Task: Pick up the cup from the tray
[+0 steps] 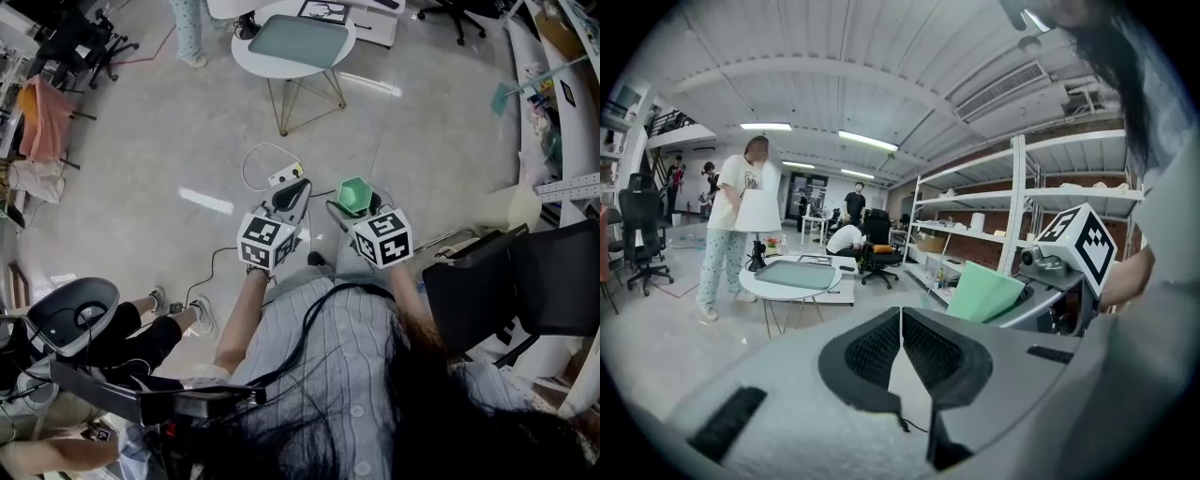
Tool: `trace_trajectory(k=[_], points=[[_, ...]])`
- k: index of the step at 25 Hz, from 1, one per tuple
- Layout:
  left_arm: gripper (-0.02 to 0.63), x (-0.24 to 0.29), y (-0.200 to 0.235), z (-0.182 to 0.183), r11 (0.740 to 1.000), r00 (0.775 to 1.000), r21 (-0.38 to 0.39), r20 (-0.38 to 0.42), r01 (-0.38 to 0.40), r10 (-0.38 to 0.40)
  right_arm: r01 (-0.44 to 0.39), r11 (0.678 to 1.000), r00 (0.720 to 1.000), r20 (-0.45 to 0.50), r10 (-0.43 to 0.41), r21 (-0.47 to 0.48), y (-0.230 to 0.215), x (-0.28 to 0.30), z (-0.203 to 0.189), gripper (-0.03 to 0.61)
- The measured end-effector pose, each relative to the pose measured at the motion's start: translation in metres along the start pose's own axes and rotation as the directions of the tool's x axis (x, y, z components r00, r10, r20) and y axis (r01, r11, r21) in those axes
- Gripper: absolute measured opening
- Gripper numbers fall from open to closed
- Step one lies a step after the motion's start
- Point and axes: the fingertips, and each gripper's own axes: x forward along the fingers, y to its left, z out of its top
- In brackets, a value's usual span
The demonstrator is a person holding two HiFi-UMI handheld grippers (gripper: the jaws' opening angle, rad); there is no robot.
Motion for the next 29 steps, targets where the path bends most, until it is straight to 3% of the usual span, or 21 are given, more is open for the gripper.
trace_trajectory(k=[14, 29], points=[[0.015, -0.018, -0.002, -0.013, 0.999, 1.000, -0.030, 0.000, -0.024, 0.024, -0.027, 0.999, 1.000, -0.013, 0.027, -0.047, 0.026, -0.005, -0.009, 0.327], [0.015, -0.011, 0.006, -0.015, 0.999, 1.000, -0.038, -0.007, -0.005, 0.005, -0.014, 0.999, 1.000, -0.029, 0.013, -0.050, 0.025, 0.000, -0.008, 0.327]])
